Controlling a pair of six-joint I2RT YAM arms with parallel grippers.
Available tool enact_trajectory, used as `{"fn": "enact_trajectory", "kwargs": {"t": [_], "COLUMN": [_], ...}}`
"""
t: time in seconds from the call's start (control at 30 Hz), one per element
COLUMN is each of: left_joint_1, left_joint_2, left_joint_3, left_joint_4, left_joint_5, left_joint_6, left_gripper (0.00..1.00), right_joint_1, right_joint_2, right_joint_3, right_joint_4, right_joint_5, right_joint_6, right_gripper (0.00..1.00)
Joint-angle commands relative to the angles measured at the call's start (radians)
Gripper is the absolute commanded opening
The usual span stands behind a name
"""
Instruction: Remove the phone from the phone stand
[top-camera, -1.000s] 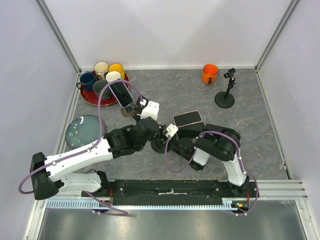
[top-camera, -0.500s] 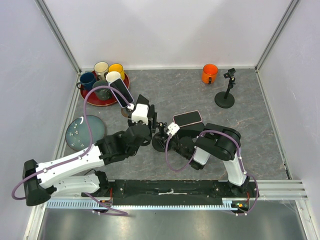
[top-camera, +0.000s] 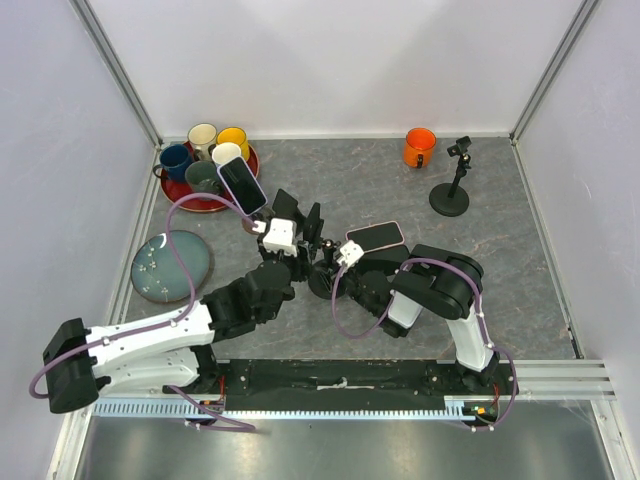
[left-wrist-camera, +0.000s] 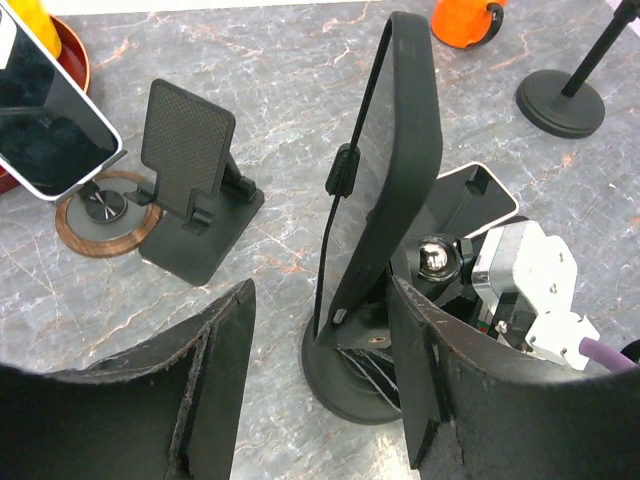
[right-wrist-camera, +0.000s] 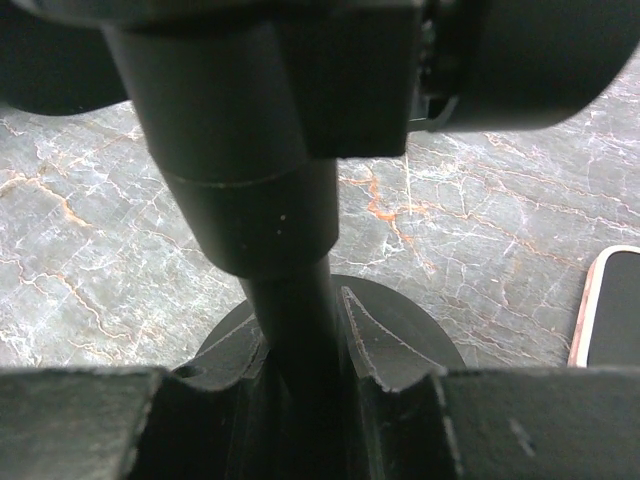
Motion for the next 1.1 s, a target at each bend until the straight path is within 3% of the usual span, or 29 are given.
{"fn": "enact_trajectory", "kwargs": {"t": [0.0,0.23,0.53,0.8,0.97,1.07], "left_joint_1": [-0.009,-0.004,0.094,0.119,0.122,0.122], "left_joint_2": [0.041,0.095,0.116,0.167,0.221,0.238], "left_joint_3": [-0.034,-0.123,-0.13,-0.137,-0.163,-0.159], "left_joint_4": [0.275,0.565,0.579,0.581,0.691,0.733], "left_joint_5": [-0.057,-0.043,0.075,0.132,0.158,0.172], "left_joint_6": [0.123,0.26,0.242,0.212,0.235,0.261], "left_gripper": [0.62,0.59,0.57,0.49,0.47,0.38], "right_joint_1": [-0.028,-0.028,-0.03,-0.028,-0.03,-0.028], "right_joint_2": [0.065,0.069,0.074,0.072,0.079,0.077], "right_joint_3": [-0.044,-0.036,-0.03,-0.025,-0.015,-0.012], "right_joint_4": [0.195,0.194,0.194,0.194,0.192,0.188], "right_joint_5": [0.075,0.049,0.013,-0.017,-0.065,-0.086], "right_joint_6": [0.093,0.099,0.095,0.086,0.082,0.078], "right_gripper": [0.0,0.0,0.0,0.0,0.0,0.0]}}
